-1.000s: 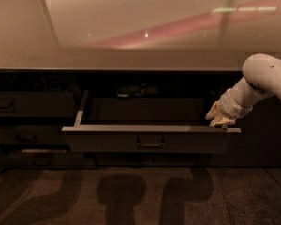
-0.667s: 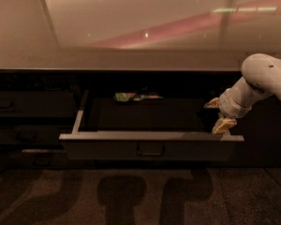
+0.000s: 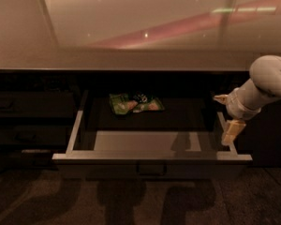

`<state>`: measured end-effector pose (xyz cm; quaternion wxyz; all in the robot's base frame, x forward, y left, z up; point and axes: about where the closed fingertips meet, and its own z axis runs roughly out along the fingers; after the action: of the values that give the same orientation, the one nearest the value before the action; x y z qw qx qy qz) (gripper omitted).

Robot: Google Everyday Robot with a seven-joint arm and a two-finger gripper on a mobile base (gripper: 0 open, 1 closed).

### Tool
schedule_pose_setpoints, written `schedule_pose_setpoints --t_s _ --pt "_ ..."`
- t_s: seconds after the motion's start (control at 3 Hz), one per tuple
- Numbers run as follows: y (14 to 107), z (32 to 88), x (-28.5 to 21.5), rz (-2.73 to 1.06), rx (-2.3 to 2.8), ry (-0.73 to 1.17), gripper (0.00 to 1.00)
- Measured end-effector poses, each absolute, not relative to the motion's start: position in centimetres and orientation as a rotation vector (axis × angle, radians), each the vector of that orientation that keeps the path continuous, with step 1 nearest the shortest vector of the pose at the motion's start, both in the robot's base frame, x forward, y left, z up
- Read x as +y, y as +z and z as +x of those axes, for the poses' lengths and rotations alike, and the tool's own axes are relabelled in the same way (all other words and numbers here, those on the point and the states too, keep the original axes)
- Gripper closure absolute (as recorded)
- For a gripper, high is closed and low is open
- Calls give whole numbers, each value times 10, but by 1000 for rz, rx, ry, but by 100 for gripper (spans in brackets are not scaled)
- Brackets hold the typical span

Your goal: Open top drawer

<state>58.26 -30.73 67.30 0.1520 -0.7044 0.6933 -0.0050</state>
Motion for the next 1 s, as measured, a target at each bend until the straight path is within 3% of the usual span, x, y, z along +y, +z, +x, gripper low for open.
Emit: schedule_pose_setpoints --t_s 1.0 --pt "674 576 -308 -2021 2005 -26 0"
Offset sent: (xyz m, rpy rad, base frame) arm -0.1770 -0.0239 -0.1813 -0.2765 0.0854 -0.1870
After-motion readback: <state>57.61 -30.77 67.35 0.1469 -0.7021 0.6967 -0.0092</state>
